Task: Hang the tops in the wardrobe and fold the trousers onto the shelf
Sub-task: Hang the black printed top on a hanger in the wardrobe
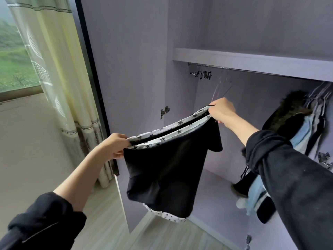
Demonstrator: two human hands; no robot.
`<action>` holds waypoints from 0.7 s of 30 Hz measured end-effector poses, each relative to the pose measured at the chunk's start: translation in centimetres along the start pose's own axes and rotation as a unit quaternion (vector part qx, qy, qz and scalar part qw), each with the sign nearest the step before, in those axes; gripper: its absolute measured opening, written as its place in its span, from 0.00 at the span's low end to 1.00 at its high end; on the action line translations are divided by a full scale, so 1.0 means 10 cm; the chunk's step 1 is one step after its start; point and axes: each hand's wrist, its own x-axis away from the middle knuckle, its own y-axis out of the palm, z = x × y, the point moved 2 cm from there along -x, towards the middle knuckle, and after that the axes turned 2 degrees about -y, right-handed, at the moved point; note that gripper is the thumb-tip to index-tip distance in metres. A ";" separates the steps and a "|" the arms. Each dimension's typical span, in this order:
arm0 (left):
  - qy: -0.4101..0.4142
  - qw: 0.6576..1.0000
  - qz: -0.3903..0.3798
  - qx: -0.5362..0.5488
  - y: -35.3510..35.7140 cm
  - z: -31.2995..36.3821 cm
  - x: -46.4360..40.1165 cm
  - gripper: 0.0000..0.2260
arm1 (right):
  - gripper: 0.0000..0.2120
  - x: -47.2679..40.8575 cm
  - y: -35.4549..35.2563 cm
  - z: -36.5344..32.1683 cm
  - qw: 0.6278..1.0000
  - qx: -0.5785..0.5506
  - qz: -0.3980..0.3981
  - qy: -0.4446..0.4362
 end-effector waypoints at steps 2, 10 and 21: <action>-0.023 0.994 -0.035 0.098 -0.02 0.09 0.02 0.09 | 0.11 -0.01 0.02 -0.02 1.000 0.014 -0.012 -0.011; -0.023 0.967 -0.008 0.254 0.02 0.20 -0.05 0.12 | 0.11 -0.13 0.04 0.10 0.978 -0.066 -0.192 0.050; 0.190 0.958 -0.075 -0.201 0.37 0.54 -0.01 0.14 | 0.05 -0.03 0.13 -0.20 0.983 -0.105 -0.101 -0.110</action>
